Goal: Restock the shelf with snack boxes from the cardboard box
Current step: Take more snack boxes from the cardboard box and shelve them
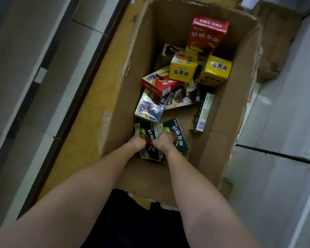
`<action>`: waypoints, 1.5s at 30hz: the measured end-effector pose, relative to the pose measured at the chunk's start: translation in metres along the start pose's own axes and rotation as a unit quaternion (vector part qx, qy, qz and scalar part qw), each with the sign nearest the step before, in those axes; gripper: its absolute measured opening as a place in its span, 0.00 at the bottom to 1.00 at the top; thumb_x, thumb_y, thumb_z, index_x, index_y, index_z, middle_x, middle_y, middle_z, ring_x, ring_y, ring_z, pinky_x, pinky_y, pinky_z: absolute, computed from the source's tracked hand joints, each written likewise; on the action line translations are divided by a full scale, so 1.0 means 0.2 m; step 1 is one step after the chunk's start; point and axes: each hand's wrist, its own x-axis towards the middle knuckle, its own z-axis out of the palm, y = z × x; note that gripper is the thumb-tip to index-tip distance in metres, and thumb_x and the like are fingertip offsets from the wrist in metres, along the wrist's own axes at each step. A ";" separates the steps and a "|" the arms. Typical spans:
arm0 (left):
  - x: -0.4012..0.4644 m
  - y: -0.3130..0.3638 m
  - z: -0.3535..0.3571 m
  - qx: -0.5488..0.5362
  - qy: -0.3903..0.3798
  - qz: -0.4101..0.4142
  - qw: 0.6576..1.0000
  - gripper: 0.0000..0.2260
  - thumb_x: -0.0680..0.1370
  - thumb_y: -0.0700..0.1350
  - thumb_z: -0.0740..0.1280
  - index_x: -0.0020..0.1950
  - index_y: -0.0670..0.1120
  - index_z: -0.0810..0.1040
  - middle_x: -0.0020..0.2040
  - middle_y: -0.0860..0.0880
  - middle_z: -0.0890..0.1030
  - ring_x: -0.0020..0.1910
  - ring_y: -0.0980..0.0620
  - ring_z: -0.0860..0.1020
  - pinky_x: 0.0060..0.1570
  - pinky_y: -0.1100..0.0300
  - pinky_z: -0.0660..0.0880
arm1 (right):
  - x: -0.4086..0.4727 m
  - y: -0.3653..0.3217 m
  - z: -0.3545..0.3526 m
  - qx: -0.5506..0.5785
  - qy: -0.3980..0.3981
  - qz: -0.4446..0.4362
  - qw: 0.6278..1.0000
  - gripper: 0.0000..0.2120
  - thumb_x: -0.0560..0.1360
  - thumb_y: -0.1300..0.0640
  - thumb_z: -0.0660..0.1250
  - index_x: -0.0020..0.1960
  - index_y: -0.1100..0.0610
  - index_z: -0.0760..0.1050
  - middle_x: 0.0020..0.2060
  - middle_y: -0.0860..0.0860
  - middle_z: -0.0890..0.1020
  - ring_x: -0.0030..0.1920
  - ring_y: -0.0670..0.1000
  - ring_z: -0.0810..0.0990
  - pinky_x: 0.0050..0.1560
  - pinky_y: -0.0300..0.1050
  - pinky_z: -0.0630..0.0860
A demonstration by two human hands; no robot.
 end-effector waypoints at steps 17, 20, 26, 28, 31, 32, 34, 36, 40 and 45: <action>-0.38 0.09 -0.10 -0.222 0.008 0.041 0.974 0.22 0.80 0.58 0.63 0.69 0.45 0.69 0.61 0.47 0.79 0.53 0.46 0.78 0.41 0.56 0.74 | -0.51 -0.07 -0.03 0.015 0.105 -0.069 0.992 0.22 0.72 0.55 0.75 0.61 0.56 0.69 0.56 0.54 0.80 0.58 0.56 0.78 0.57 0.53 0.76; -0.52 0.07 -0.22 -0.167 0.030 0.079 0.982 0.23 0.78 0.61 0.64 0.67 0.48 0.72 0.60 0.45 0.81 0.54 0.42 0.80 0.49 0.48 0.77 | -0.70 -0.13 -0.05 -0.012 0.124 -0.109 0.986 0.23 0.69 0.49 0.78 0.59 0.53 0.72 0.55 0.53 0.81 0.54 0.56 0.80 0.55 0.51 0.78; -1.02 0.14 -0.46 -0.072 0.072 0.208 0.973 0.20 0.80 0.57 0.63 0.65 0.45 0.73 0.57 0.46 0.79 0.56 0.42 0.79 0.50 0.47 0.79 | -1.15 -0.30 -0.07 -0.052 0.204 -0.187 0.959 0.20 0.71 0.45 0.72 0.58 0.56 0.76 0.50 0.54 0.82 0.50 0.55 0.79 0.51 0.52 0.79; -1.17 0.14 -0.55 -0.055 0.088 0.249 0.963 0.19 0.81 0.56 0.62 0.63 0.43 0.75 0.57 0.45 0.81 0.54 0.43 0.80 0.51 0.48 0.80 | -1.31 -0.37 -0.05 -0.085 0.234 -0.215 0.944 0.21 0.72 0.42 0.71 0.59 0.54 0.77 0.50 0.52 0.82 0.49 0.53 0.77 0.47 0.48 0.76; -1.42 0.10 -0.71 -0.056 0.129 0.291 0.946 0.15 0.82 0.54 0.61 0.58 0.43 0.75 0.53 0.45 0.80 0.51 0.43 0.81 0.47 0.49 0.80 | -1.54 -0.52 -0.02 -0.118 0.267 -0.254 0.922 0.21 0.72 0.41 0.71 0.56 0.55 0.78 0.47 0.52 0.82 0.48 0.55 0.81 0.46 0.49 0.79; -1.49 0.08 -0.77 -0.063 0.137 0.301 0.942 0.14 0.82 0.54 0.61 0.57 0.44 0.75 0.52 0.44 0.81 0.51 0.42 0.81 0.47 0.47 0.81 | -1.62 -0.56 0.00 -0.127 0.277 -0.267 0.914 0.21 0.71 0.40 0.71 0.55 0.55 0.77 0.46 0.52 0.81 0.46 0.55 0.81 0.46 0.50 0.80; -1.61 0.01 -0.89 -0.085 0.147 0.318 0.933 0.10 0.82 0.51 0.61 0.54 0.45 0.74 0.52 0.42 0.81 0.49 0.41 0.82 0.45 0.43 0.82 | -1.75 -0.65 0.06 -0.145 0.286 -0.294 0.901 0.21 0.71 0.40 0.70 0.54 0.55 0.77 0.45 0.53 0.81 0.43 0.55 0.79 0.40 0.47 0.76; -1.72 -0.07 -1.02 -0.117 0.173 0.324 0.923 0.10 0.81 0.48 0.62 0.55 0.43 0.76 0.52 0.41 0.82 0.47 0.41 0.83 0.42 0.43 0.83 | -1.87 -0.75 0.15 -0.152 0.291 -0.317 0.890 0.22 0.70 0.41 0.71 0.55 0.55 0.77 0.46 0.53 0.81 0.42 0.54 0.78 0.38 0.44 0.72; -1.86 -0.33 -1.28 -0.160 0.243 0.323 0.900 0.08 0.80 0.47 0.65 0.52 0.42 0.78 0.49 0.42 0.82 0.45 0.42 0.82 0.42 0.44 0.82 | -2.07 -0.94 0.40 -0.192 0.275 -0.378 0.863 0.19 0.69 0.42 0.71 0.50 0.56 0.77 0.43 0.52 0.81 0.42 0.55 0.80 0.41 0.48 0.80; -1.95 -0.77 -1.59 -0.237 0.325 0.290 0.868 0.09 0.77 0.44 0.69 0.55 0.43 0.75 0.53 0.46 0.81 0.51 0.47 0.80 0.52 0.54 0.76 | -2.22 -1.14 0.83 -0.217 0.212 -0.443 0.843 0.17 0.69 0.45 0.72 0.49 0.56 0.76 0.43 0.52 0.82 0.42 0.52 0.81 0.43 0.48 0.80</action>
